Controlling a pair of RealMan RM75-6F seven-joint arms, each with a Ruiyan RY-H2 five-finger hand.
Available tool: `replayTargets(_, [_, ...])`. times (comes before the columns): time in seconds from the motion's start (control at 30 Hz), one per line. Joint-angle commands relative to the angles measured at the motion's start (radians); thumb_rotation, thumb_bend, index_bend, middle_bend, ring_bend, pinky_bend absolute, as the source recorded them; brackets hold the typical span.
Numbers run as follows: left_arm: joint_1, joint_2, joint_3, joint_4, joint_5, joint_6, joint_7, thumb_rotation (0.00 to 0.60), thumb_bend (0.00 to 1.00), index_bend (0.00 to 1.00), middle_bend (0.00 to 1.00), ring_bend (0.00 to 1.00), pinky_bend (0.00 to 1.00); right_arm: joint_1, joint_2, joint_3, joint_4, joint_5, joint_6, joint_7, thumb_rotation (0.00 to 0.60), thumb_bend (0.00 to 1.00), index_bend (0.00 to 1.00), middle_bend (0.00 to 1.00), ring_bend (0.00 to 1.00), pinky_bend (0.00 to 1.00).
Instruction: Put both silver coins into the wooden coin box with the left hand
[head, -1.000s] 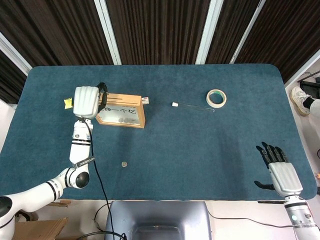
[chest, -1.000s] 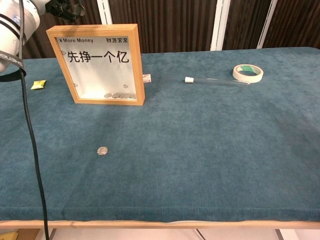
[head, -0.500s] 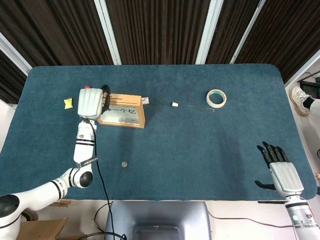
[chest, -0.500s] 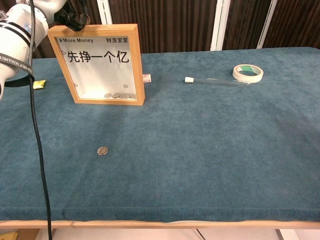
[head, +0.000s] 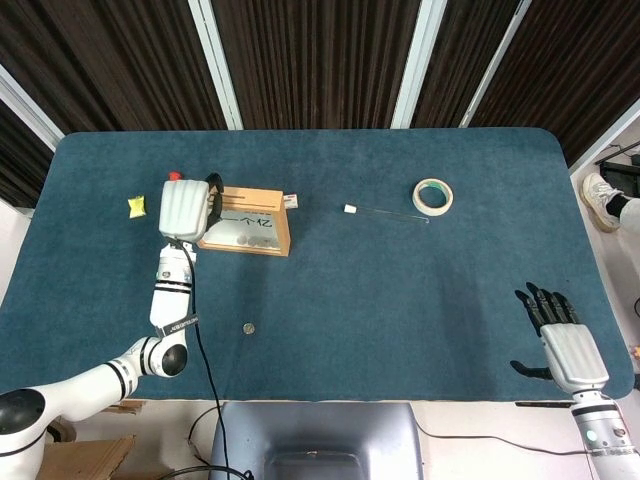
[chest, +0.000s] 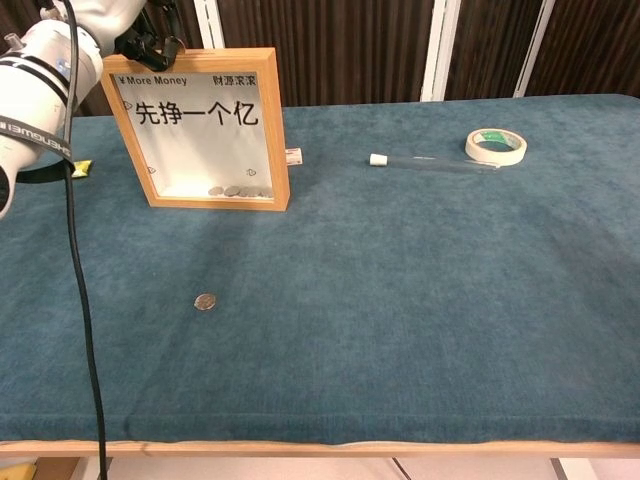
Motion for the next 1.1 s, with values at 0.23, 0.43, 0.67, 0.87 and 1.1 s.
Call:
replayTargets(0.23, [-0.002, 0.002, 0.006, -0.005, 0.003, 0.005, 0.003, 0.600, 0.45, 0.45, 1.00, 1.00, 1.00, 0.001, 0.000, 0.001, 0.000, 0.001, -0.001, 0.000, 0.600, 0.18, 0.00, 0.00, 0.00, 0.00])
replayTargets(0.43, [0.012, 0.018, 0.015, -0.037, 0.026, 0.032, -0.012, 0.600, 0.45, 0.43, 1.00, 1.00, 1.00, 0.000, 0.000, 0.001, 0.001, 0.001, 0.000, 0.000, 0.600, 0.18, 0.00, 0.00, 0.00, 0.00])
replayTargets(0.67, [0.136, 0.138, 0.075, -0.314, 0.134, 0.143, -0.136, 0.600, 0.42, 0.42, 1.00, 1.00, 1.00, 0.000, -0.004, -0.002, 0.001, -0.001, 0.001, -0.014, 0.600, 0.18, 0.00, 0.00, 0.00, 0.00])
replayTargets(0.87, [0.286, 0.217, 0.216, -0.499, 0.305, 0.282, -0.244, 0.600, 0.41, 0.41, 1.00, 1.00, 1.00, -0.004, -0.010, -0.007, -0.006, -0.011, 0.009, -0.029, 0.600, 0.18, 0.00, 0.00, 0.00, 0.00])
replayTargets(1.1, [0.421, 0.200, 0.411, -0.521, 0.446, 0.350, -0.284, 0.600, 0.40, 0.37, 1.00, 1.00, 1.00, 0.003, -0.022, -0.013, -0.007, -0.007, -0.011, -0.058, 0.600, 0.18, 0.00, 0.00, 0.00, 0.00])
